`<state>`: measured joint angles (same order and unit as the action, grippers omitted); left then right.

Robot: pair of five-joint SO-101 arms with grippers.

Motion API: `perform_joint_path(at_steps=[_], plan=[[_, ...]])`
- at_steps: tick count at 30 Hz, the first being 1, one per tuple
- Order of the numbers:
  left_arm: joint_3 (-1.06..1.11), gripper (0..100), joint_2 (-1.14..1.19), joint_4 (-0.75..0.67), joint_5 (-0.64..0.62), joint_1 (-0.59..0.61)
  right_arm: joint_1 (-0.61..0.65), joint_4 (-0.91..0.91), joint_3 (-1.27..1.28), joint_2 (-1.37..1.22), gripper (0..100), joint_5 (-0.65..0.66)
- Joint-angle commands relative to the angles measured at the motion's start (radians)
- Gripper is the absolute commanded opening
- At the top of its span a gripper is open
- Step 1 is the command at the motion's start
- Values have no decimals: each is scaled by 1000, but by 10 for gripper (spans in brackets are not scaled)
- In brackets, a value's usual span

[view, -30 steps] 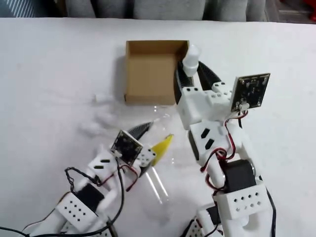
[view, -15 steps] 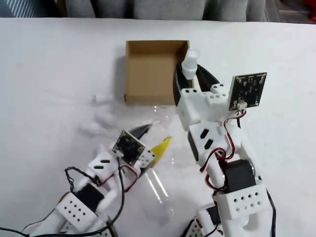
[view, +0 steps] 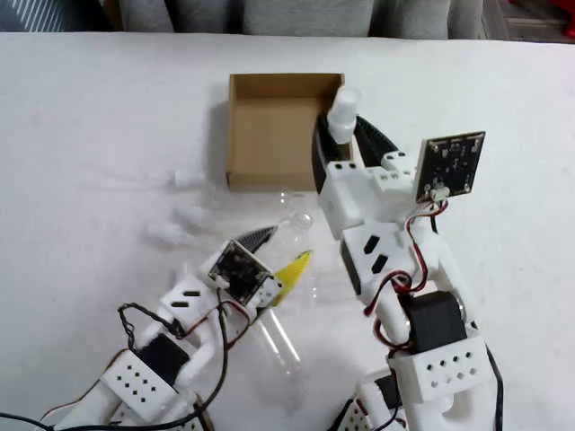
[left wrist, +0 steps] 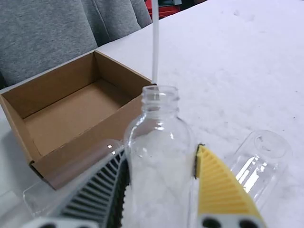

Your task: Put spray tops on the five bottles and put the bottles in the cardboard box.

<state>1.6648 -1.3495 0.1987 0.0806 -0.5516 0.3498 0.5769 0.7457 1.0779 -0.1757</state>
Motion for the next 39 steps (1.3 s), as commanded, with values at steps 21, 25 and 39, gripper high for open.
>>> perform_joint_path(at_steps=[21, 25, 39], plan=[[-11, 39, -21, 3, 12, 4, 12, -24, 14, 85, 15, 12], [-11, 39, -21, 3, 12, 4, 18, -8, 32, 85, 15, 12], [-11, 39, -21, -2, 14, 7, 117, -8, 158, 85, 15, 3]])
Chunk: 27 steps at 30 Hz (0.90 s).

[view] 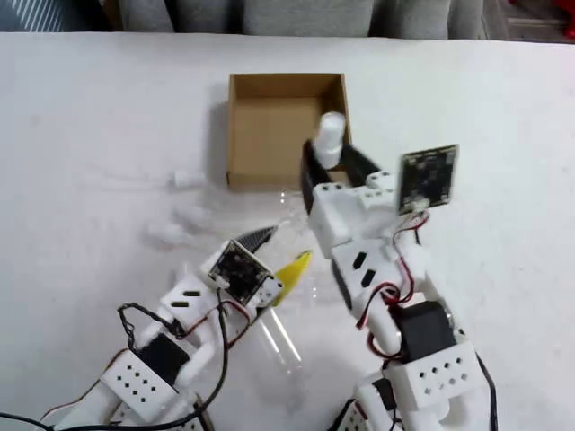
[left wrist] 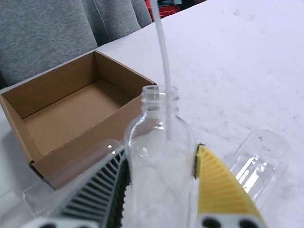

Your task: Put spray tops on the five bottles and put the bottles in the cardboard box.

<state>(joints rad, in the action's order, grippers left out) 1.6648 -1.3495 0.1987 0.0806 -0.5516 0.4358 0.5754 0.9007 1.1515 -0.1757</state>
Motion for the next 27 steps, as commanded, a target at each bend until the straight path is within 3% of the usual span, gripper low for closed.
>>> perform_joint_path(at_steps=[1, 11, 24, 27], plan=[[-11, 39, -21, -2, 14, 7, 36, -7, 11, 12, 15, 3], [-11, 39, -24, -5, 14, 7, 39, 5, 92, 12, 15, -58], [-12, 39, -24, -37, 11, 8, 42, 154, 91, 13, 19, -114], [-11, 39, -24, -38, 9, 8, 45, 194, 91, 13, 65, -117]])
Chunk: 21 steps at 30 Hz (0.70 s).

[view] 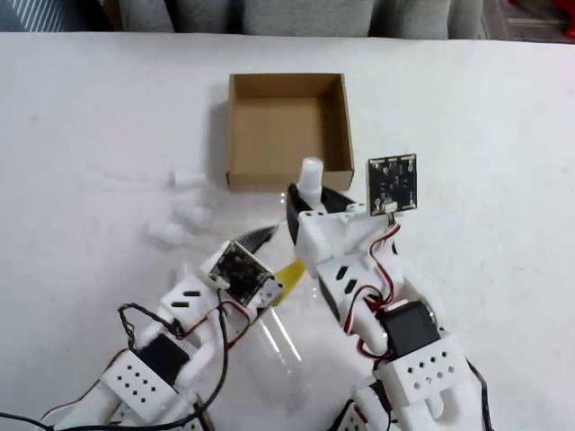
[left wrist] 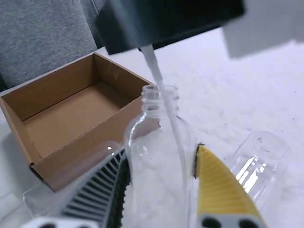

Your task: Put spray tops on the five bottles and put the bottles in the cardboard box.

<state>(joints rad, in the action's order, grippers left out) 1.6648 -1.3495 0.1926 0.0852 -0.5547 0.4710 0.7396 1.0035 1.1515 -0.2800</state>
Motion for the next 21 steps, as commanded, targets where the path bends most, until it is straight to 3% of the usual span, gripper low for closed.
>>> perform_joint_path(at_steps=[1, 5, 14, 21], plan=[[-11, 39, -24, -32, 5, 12, 22, 45, -12, 13, 94, -14], [-12, 39, -24, -32, 5, 12, 79, 105, -18, 15, 165, -14], [-12, 39, -24, -34, 3, 12, 82, 165, -18, 231, 169, -3], [-12, 39, -25, -34, 3, 12, -38, 170, -18, 309, 139, 66]])
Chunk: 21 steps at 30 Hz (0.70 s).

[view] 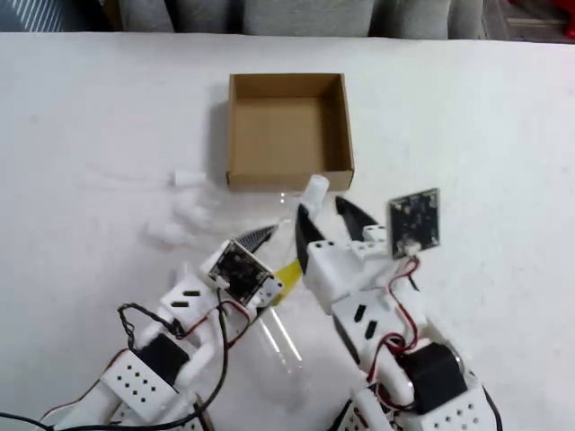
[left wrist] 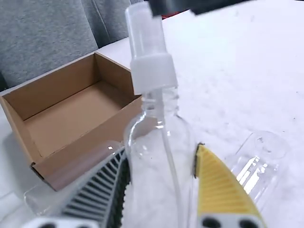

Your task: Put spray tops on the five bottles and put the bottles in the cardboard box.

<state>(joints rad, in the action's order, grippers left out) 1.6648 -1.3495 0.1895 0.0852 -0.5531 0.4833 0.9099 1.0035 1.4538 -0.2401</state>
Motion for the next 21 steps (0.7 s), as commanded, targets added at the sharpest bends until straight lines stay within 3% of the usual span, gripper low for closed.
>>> perform_joint_path(at_steps=[1, 4, 11, 21], plan=[[-12, 39, -25, -31, 3, 10, -64, -5, -18, 5, 106, 26], [-12, 39, -25, -31, 3, 10, -113, -62, -20, -10, 7, 28], [-12, 39, -25, -31, 9, 10, -223, -193, -14, -94, 15, -14], [-11, 38, -25, -28, 9, 7, -197, -361, -14, -325, 15, -75]])
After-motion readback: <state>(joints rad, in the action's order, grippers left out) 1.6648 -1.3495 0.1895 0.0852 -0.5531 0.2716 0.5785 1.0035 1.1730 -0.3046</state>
